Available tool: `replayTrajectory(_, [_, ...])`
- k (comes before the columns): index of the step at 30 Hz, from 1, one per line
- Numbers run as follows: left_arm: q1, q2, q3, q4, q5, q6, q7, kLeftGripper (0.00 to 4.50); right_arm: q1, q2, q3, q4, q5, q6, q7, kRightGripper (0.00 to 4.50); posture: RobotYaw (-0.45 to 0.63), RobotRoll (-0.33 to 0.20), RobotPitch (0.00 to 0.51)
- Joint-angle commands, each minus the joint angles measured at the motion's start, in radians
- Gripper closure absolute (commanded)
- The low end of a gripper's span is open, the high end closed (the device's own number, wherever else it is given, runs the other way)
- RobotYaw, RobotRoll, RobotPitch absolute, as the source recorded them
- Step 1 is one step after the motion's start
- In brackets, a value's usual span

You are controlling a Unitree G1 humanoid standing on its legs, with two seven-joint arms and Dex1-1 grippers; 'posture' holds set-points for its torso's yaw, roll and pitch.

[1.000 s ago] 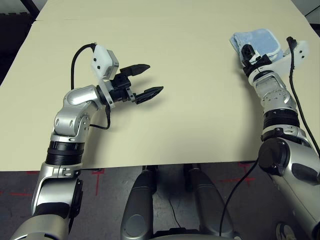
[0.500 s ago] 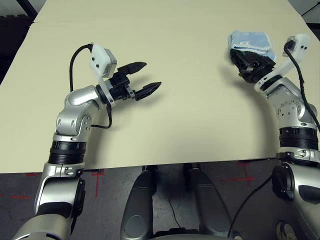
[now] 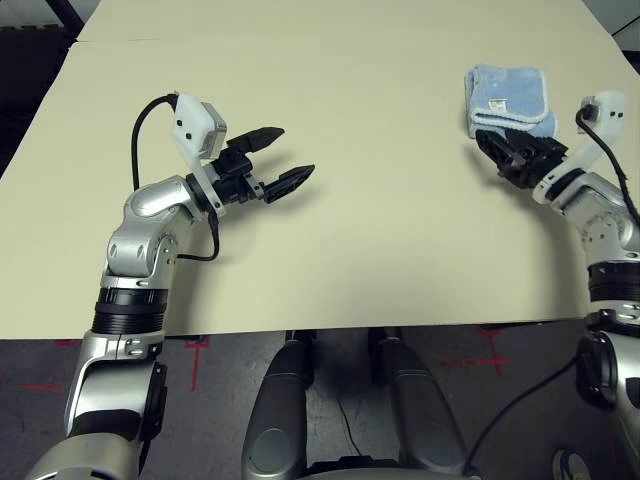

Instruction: Fold the towel and set it aside.

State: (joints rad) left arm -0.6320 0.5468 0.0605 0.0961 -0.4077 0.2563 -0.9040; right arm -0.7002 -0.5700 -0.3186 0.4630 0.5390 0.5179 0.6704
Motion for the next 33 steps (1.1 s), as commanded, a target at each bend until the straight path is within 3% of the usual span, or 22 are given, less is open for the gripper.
replayTrajectory(1, [-0.005,0.003,-0.009,0.005,0.008,-0.003,-0.017,0.0,0.015,-0.015,-0.002,-0.015,0.007,0.071,-0.003,0.04,0.02,0.0,0.265])
replayTrajectory(11, [-0.004,0.008,-0.01,-0.005,0.008,0.005,-0.027,0.0,-0.138,0.04,0.01,0.232,-0.124,-0.132,-0.128,0.04,0.03,0.0,0.27])
replayTrajectory(18, [0.012,0.02,-0.005,-0.034,0.003,0.018,-0.025,0.0,-0.236,-0.004,0.014,0.445,-0.211,-0.283,-0.147,0.04,0.05,0.0,0.271])
replayTrajectory(27, [0.007,0.027,-0.007,-0.028,0.003,0.019,-0.026,0.0,-0.243,-0.099,0.031,0.534,-0.272,-0.355,-0.082,0.04,0.04,0.0,0.269])
replayTrajectory(33, [-0.001,0.011,-0.002,-0.002,0.005,0.017,-0.008,0.0,-0.215,-0.081,0.041,0.48,-0.256,-0.371,0.035,0.04,0.03,0.0,0.269])
